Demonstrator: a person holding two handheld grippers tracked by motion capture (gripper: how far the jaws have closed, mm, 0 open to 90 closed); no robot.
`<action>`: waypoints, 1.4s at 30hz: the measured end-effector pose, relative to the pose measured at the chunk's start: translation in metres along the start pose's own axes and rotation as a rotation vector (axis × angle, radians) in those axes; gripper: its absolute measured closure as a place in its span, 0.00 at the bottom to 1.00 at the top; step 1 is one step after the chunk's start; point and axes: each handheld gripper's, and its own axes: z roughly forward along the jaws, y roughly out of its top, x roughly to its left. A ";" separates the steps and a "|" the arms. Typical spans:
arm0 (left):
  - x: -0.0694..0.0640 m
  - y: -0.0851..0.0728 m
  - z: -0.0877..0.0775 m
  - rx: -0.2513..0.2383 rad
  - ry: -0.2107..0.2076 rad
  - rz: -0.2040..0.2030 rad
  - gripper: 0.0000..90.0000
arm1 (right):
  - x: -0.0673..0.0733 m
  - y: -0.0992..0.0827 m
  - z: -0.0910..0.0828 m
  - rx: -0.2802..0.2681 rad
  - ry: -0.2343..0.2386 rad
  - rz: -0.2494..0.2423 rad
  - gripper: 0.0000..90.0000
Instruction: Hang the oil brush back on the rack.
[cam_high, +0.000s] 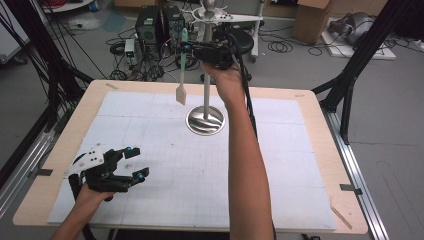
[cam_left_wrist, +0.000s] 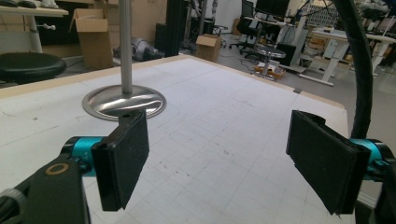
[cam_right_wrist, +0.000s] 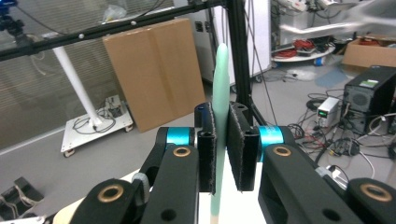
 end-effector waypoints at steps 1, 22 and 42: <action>0.000 0.000 0.000 0.000 -0.001 0.001 0.24 | -0.001 0.001 0.000 -0.002 -0.003 0.000 0.92; -0.002 0.001 -0.001 -0.010 -0.011 0.003 0.24 | -0.013 0.008 0.003 -0.051 -0.032 0.077 0.92; -0.002 0.001 -0.001 -0.014 -0.015 0.010 0.25 | -0.011 0.012 0.011 -0.048 -0.051 0.115 0.92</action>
